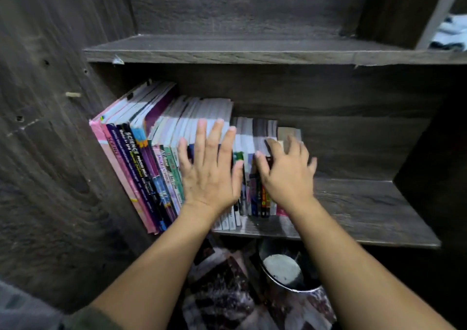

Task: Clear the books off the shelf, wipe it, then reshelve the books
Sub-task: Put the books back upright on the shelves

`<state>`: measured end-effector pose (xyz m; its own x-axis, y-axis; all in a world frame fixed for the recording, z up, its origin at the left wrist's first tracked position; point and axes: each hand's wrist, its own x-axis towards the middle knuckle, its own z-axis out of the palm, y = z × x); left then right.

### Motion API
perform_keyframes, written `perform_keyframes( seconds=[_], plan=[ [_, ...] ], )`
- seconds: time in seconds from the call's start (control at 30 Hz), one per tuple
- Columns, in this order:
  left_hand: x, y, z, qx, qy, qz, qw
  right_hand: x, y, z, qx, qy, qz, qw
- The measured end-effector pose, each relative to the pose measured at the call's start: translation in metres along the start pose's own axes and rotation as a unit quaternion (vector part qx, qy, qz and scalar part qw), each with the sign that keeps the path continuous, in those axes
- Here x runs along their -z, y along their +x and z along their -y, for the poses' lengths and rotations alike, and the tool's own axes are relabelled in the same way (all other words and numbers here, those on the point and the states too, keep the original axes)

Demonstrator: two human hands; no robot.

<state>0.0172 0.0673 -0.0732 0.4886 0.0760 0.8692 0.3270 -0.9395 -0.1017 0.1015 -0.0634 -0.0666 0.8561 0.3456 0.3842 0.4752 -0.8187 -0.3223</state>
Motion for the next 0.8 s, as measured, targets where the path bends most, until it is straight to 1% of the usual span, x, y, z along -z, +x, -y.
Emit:
perform_keyframes(
  seconds=[0.03,0.1,0.23,0.3,0.4,0.43,0.5,0.6,0.7,0.8],
  plan=[
    [-0.005,-0.001,0.000,0.011,0.012,0.006,1.000,-0.006,-0.002,-0.003,-0.012,0.006,0.002,1.000],
    [-0.016,-0.003,0.005,0.013,0.045,-0.011,0.999,-0.017,-0.005,-0.004,-0.023,0.006,0.005,1.000],
    [-0.029,-0.004,0.010,-0.003,0.071,-0.050,0.996,-0.041,-0.002,-0.001,-0.034,0.041,-0.050,0.997],
    [-0.032,-0.004,0.010,-0.004,0.070,-0.062,0.996,-0.049,0.004,-0.006,-0.010,0.072,-0.084,0.994],
    [-0.034,-0.006,0.011,-0.007,0.069,-0.075,0.995,-0.060,0.007,-0.023,0.070,0.127,-0.129,0.981],
    [-0.034,-0.006,0.011,-0.008,0.070,-0.079,0.994,-0.064,0.007,-0.028,0.084,0.156,-0.147,0.973],
    [-0.034,-0.006,0.012,-0.010,0.071,-0.083,0.994,-0.071,0.002,-0.031,0.065,0.216,-0.169,0.959],
    [-0.035,-0.006,0.012,-0.011,0.072,-0.087,0.994,-0.077,-0.005,-0.026,-0.003,0.241,-0.164,0.957],
    [-0.033,-0.006,0.012,-0.012,0.072,-0.087,0.993,-0.074,-0.004,-0.028,0.009,0.251,-0.149,0.956],
    [-0.032,-0.007,0.012,-0.011,0.067,-0.083,0.994,-0.070,-0.004,-0.037,0.021,0.292,-0.137,0.946]
  ],
)
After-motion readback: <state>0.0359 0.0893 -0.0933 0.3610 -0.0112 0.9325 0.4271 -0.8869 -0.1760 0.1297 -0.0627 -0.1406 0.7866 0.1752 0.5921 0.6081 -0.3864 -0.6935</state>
